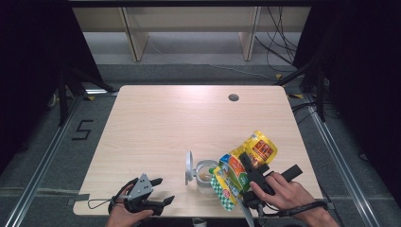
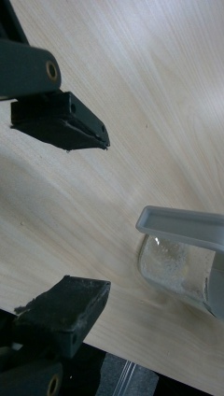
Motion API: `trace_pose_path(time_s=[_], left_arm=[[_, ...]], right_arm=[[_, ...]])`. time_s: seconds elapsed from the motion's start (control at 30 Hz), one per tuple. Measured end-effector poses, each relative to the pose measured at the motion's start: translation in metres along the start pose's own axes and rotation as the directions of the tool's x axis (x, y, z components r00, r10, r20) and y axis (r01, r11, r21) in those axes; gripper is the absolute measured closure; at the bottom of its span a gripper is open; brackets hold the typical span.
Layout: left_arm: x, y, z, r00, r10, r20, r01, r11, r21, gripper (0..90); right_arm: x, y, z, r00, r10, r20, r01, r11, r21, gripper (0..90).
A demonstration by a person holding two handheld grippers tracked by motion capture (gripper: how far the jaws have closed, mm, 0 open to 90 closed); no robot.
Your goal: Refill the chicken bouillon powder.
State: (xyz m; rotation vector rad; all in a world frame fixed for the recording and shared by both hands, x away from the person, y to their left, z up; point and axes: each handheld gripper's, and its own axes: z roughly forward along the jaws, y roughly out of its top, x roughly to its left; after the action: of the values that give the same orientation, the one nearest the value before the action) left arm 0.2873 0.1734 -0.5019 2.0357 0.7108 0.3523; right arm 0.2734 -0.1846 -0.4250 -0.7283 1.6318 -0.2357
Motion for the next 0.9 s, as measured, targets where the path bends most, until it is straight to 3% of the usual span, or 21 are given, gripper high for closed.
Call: trace_pose_path(time_s=[0.2,0.27,0.3,0.37,0.43,0.47,0.5,0.63,0.67,0.7,0.73,0.9], left_arm=[[-0.0002,0.0002,-0.0002,1.0000,-0.005,0.005,0.005,1.0000,-0.002,25.2],[-0.0024,-0.0001,0.0000,0.9995,-0.033,0.005,0.033,0.9995,-0.002,25.2],[-0.0036,-0.0007,0.0016,0.9991,-0.042,0.001,0.042,0.9988,-0.025,25.2],[-0.0034,-0.0001,0.0002,0.9992,-0.039,-0.003,0.039,0.9992,-0.010,25.2],[-0.0004,0.0004,-0.0013,0.9999,0.004,-0.010,-0.004,1.0000,0.009,25.2],[-0.0019,-0.0001,-0.0010,0.9996,-0.024,-0.011,0.024,0.9997,0.003,25.2],[-0.0003,0.0006,-0.0014,1.0000,0.002,-0.002,-0.002,1.0000,-0.002,25.2],[-0.0009,0.0006,-0.0009,1.0000,-0.007,0.000,0.007,1.0000,-0.007,25.2],[-0.0016,0.0000,-0.0007,0.9997,-0.025,-0.004,0.025,0.9997,0.004,25.2],[-0.0007,0.0005,-0.0012,1.0000,-0.001,-0.006,0.001,1.0000,0.008,25.2],[-0.0026,0.0001,-0.0006,0.9995,-0.031,-0.001,0.031,0.9995,-0.002,25.2],[-0.0012,-0.0001,-0.0006,0.9998,-0.012,-0.015,0.012,0.9999,0.008,25.2]], right_arm=[[0.0004,-0.0007,-0.0008,1.0000,0.004,0.003,-0.004,1.000,-0.008,47.3],[0.0003,-0.0012,-0.0010,1.0000,0.000,0.003,0.000,1.000,-0.007,47.3],[0.0002,-0.0015,-0.0012,1.0000,-0.001,0.004,0.001,1.000,-0.007,47.3],[-0.0007,-0.0019,-0.0015,1.0000,-0.003,-0.007,0.003,1.000,-0.009,47.3],[-0.0009,-0.0022,-0.0017,0.9999,-0.009,-0.005,0.009,1.000,-0.007,47.3],[-0.0008,-0.0023,-0.0015,1.0000,-0.006,-0.005,0.006,1.000,-0.009,47.3],[-0.0005,-0.0024,-0.0015,1.0000,-0.003,-0.004,0.003,1.000,-0.010,47.3],[0.0002,-0.0028,-0.0020,1.0000,-0.003,-0.005,0.003,1.000,-0.011,47.4],[-0.0001,-0.0032,-0.0022,1.0000,-0.009,-0.003,0.009,1.000,-0.010,47.4],[-0.0001,-0.0032,-0.0022,1.0000,-0.009,-0.003,0.009,1.000,-0.010,47.4],[-0.0001,-0.0034,-0.0026,0.9999,-0.011,0.008,0.011,1.000,-0.006,47.4],[-0.0013,-0.0038,-0.0037,0.9998,-0.018,0.009,0.018,1.000,-0.003,47.4]])
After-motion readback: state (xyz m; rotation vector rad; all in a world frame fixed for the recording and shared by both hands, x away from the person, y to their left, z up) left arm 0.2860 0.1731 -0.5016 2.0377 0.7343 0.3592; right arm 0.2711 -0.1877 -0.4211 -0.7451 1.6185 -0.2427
